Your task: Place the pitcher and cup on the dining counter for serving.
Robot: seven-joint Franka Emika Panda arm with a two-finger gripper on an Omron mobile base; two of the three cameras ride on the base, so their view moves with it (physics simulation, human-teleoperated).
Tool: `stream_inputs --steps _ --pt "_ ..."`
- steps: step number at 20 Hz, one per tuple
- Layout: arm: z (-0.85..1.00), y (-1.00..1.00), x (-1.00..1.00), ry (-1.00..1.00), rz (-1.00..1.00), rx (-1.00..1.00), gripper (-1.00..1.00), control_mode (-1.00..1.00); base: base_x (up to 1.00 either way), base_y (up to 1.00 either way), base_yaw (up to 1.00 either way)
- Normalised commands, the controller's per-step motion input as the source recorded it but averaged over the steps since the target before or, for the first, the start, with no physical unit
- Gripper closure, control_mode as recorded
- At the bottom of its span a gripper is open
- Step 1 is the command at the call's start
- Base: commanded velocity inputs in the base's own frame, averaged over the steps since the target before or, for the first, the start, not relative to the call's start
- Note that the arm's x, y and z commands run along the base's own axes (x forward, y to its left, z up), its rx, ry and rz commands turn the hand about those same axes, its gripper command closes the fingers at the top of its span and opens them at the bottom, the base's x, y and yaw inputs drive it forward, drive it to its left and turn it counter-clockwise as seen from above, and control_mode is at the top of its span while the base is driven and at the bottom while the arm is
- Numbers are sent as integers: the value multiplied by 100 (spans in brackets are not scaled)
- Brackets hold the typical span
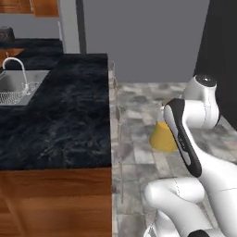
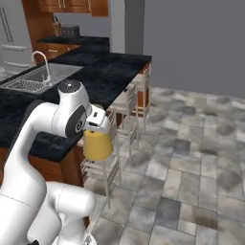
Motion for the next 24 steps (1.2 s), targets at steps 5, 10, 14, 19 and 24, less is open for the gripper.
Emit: stream_inputs --steps 5,10,14,19,24 --pt "0 0 0 0 0 0 100 100 40 -61 67" --pt "0 0 0 0 0 0 100 100 45 -63 66" --pt "0 0 0 0 0 0 100 100 48 -66 64" --pt "0 0 0 0 0 0 100 100 38 -73 62" --pt "0 0 0 0 0 0 100 100 30 -77 61"
